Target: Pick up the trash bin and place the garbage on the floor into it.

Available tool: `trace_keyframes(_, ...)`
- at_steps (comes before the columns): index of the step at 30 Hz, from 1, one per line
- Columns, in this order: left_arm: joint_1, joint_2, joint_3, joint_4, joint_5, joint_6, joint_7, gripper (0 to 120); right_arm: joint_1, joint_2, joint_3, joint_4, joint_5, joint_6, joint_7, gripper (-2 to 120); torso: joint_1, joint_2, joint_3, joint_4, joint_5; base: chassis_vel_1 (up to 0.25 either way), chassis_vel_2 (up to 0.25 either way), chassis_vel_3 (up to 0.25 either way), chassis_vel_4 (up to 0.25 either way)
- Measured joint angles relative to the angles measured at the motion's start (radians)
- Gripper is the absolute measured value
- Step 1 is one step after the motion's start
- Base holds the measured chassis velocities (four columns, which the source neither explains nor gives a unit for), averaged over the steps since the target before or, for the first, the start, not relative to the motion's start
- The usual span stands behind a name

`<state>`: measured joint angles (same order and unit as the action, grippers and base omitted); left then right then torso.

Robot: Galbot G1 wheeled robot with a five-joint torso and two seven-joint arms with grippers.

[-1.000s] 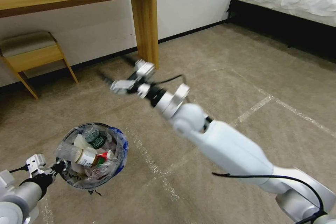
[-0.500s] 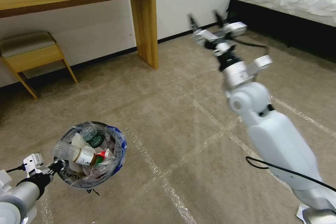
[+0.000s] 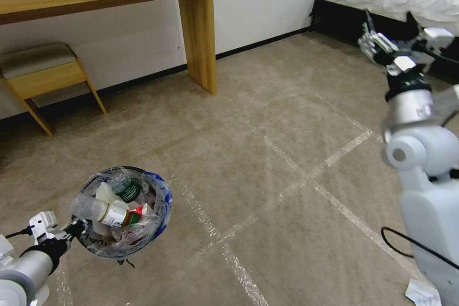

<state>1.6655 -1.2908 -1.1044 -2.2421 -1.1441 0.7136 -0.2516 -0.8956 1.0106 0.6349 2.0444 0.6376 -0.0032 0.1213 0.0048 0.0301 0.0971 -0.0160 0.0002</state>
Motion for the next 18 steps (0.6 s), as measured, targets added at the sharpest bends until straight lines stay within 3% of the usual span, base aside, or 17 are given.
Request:
trace_keyframes(5, 0.004, -0.005, 0.007, 0.0, 0.012, 0.0, 0.001, 0, -0.09, 0.041, 0.052, 0.035, -0.047, 0.025, 0.0, 100, 0.0, 0.0, 0.0, 0.0, 0.0, 0.0, 0.0, 0.0, 0.0)
trace_keyframes(18, 0.007, -0.029, 0.019, -0.003, 0.029, 0.0, 0.01, 0, -0.16, 0.067, 0.06, 0.047, -0.084, 0.089, -0.02, 100, 0.0, 0.0, 0.0, 0.0001, -0.0003, 0.0, 0.0, 0.0, 0.0)
